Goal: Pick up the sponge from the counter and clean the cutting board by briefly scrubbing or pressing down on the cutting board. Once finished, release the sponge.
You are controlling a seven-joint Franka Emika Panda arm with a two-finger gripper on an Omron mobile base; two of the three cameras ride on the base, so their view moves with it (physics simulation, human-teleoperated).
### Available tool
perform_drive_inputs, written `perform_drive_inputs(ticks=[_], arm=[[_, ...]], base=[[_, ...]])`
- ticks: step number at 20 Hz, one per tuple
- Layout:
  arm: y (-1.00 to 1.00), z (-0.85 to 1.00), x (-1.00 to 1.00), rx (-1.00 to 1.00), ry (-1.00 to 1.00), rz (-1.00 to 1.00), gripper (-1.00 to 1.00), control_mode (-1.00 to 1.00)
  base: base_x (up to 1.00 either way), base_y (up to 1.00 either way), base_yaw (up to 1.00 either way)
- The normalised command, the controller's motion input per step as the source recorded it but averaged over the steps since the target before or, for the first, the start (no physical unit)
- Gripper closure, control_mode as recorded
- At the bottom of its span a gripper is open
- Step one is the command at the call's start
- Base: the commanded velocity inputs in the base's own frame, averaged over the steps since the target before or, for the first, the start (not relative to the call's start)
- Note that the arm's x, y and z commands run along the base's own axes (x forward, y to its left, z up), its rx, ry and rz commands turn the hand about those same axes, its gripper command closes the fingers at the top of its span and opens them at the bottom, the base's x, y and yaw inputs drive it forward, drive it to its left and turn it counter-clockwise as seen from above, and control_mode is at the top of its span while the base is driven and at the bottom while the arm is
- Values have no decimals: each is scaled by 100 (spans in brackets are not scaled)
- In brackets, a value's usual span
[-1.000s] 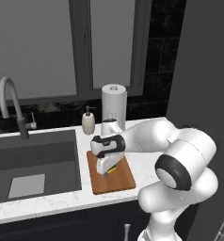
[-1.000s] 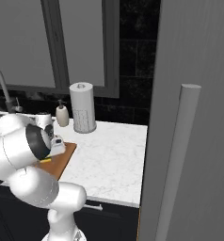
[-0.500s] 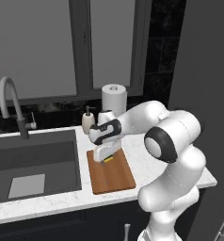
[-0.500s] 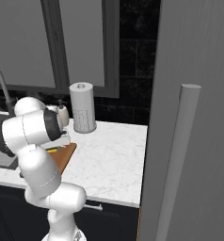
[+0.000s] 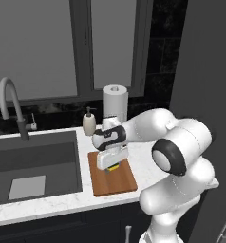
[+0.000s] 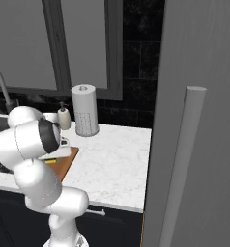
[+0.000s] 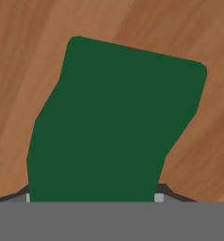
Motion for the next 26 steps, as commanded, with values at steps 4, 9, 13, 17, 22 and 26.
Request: perform_drive_inputs(ticks=[4,9,13,17,22,26], arm=[[-1,-3,-98,0,0,-3,100,-100],[0,0,-100,0,0,-2,100,-100],[0,0,-61,0,4,-1,100,-100],[0,0,10,0,11,0,100,-100],[0,0,86,0,12,0,100,-100],[0,1,97,0,10,-1,100,-100]], base=[[0,0,0],[0,0,0],[0,0,0],[0,0,0],[0,0,0],[0,0,0]])
